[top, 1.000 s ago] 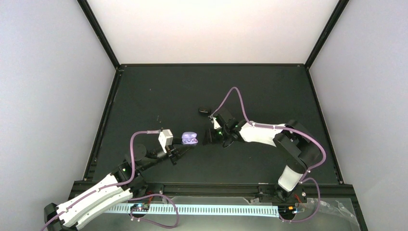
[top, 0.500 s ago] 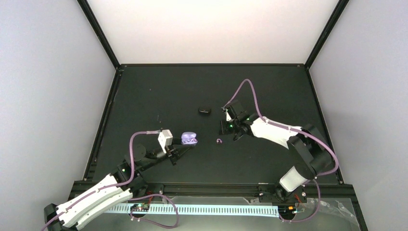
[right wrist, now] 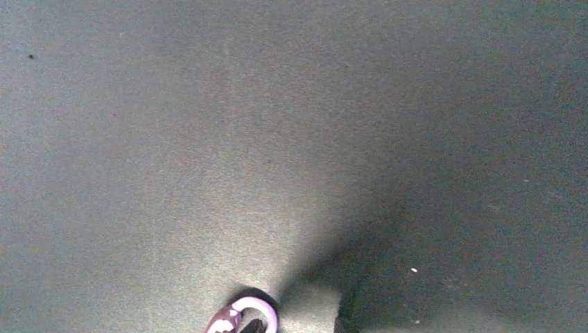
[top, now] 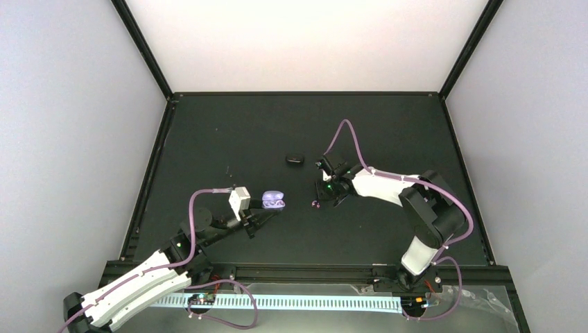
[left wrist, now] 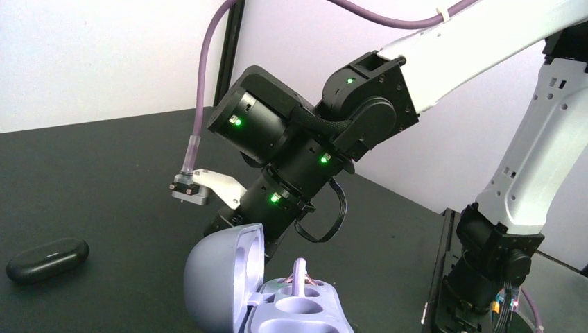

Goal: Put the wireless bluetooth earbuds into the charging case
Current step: Pick up the earbud from the center of the board.

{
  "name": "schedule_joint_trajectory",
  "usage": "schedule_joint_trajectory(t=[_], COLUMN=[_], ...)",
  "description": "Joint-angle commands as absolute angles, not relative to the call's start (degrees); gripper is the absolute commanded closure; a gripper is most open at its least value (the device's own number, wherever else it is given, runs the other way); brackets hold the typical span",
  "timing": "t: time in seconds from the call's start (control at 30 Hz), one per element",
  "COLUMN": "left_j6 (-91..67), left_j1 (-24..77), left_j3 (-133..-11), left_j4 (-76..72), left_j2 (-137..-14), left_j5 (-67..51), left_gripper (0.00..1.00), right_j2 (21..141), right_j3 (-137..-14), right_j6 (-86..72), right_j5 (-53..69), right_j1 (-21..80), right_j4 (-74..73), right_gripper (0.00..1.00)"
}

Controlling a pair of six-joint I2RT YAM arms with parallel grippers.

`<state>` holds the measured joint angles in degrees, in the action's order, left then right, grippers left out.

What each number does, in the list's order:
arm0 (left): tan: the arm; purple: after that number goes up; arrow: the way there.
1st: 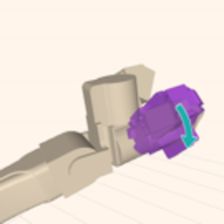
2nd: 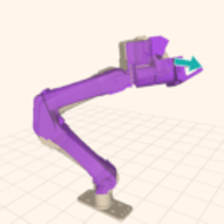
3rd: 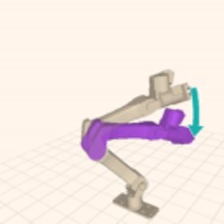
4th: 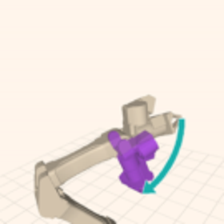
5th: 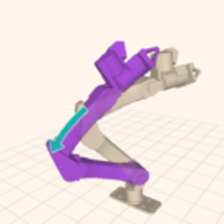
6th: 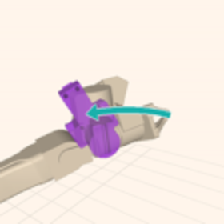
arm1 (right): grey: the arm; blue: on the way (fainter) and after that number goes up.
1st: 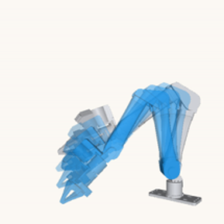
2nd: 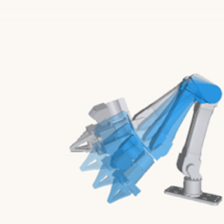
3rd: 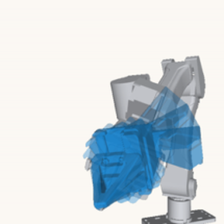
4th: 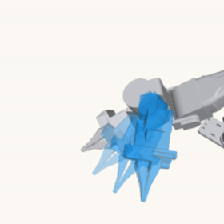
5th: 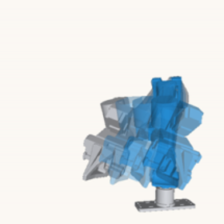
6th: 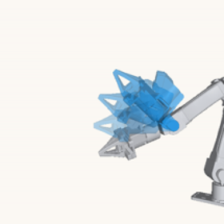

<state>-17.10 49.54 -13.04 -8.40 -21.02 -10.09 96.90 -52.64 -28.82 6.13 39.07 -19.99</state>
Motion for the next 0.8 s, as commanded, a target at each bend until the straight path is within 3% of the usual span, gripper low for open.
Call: schedule_joint_trajectory(t=[0.0, 0.43, 0.77], left_j6=[-16.13, -16.0, -16.09], left_j1=[49.82, 49.82, 49.79], left_j3=[-15.39, -14.88, -14.09], left_j4=[-8.93, -8.44, -8.43], left_j2=[-20.91, -19.28, -17.81], left_j5=[-9.93, -9.93, -10.11], left_gripper=[0.98, 0.98, 0.99], right_j2=[98.56, 100.57, 106.27], right_j3=[-54.29, -56.84, -60.13], right_j6=[-29.77, -30.92, -31.9], right_j5=[4.74, 0.38, -3.27], right_j1=[40.42, 43.02, 47.11], right_j4=[-22.11, -27.76, -31.82], right_gripper=[0.74, 0.73, 0.86])
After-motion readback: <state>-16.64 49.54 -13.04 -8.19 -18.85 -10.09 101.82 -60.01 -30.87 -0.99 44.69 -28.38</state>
